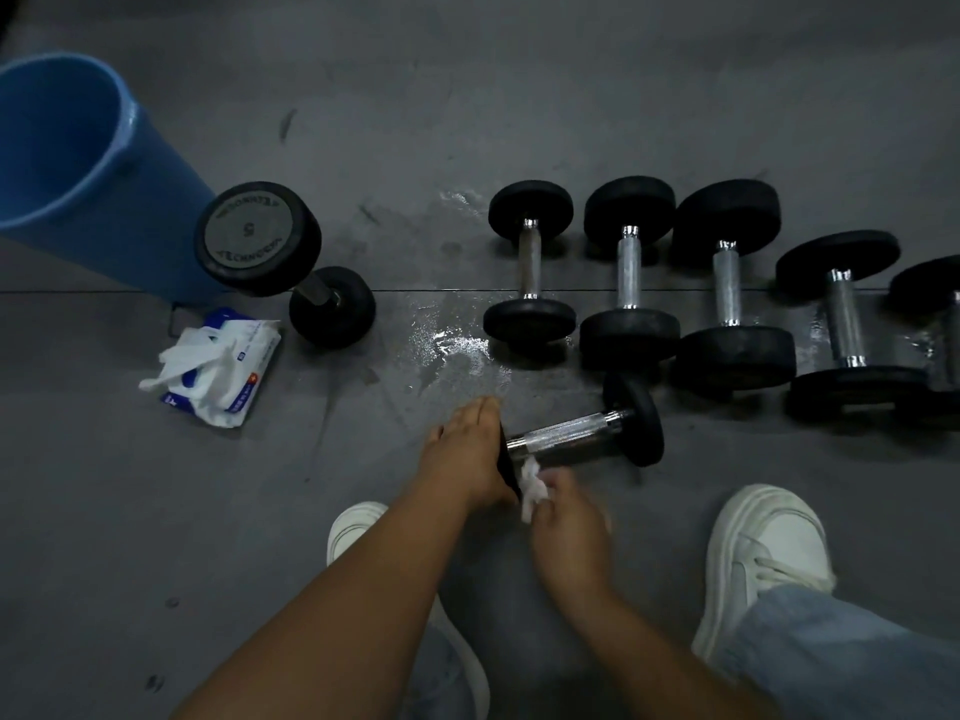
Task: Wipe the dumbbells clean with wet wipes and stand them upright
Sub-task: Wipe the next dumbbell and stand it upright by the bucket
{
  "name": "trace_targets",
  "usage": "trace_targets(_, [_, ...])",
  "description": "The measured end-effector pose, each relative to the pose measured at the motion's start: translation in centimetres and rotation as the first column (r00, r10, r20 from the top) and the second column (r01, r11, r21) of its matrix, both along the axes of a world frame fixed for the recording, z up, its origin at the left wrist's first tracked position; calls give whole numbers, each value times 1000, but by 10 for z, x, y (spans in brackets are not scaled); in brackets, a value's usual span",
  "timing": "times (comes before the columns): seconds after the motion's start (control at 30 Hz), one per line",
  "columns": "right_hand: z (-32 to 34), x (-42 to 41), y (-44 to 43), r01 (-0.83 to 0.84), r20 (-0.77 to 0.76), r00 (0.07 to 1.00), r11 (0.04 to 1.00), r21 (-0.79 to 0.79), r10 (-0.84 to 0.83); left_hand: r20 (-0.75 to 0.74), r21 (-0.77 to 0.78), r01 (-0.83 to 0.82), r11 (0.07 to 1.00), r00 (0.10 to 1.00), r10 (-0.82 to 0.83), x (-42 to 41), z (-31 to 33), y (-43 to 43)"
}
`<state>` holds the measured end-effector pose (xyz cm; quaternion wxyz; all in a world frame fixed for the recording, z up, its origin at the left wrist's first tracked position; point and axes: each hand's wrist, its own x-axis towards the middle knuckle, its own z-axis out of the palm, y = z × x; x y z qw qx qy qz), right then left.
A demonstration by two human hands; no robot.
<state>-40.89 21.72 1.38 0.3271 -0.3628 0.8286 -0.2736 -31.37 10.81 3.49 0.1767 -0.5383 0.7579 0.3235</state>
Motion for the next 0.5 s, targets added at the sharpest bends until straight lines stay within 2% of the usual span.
trace_targets(0.03, [0,2,-2,236,314,912,963,127,-265,11,-3,8,1000,1000,-8,0,0,0])
trace_targets(0.07, [-6,3,-10,387,550,685,878,281,-478,12,-13,6,1000,1000,-6,0,0,2])
trace_targets(0.1, [-16,3,-20,449,667,460,802,395,-586,3,-24,-1,1000,1000,1,0,0,5])
trace_targets(0.13, [-22,5,-30,467,728,283,753,464,-624,-10,-38,-5,999,1000,5,0,1,10])
trace_targets(0.2, [-20,11,-43,473,765,115,712,519,-634,-23,-80,4,997,1000,-6,1,-1,19])
trace_targets(0.33, [-6,10,-32,467,807,34,723,509,-590,-14,-125,45,991,999,-47,2,0,23])
trace_targets(0.5, [-20,9,-34,463,813,117,756,463,-570,8,-139,63,988,998,-63,1,1,24])
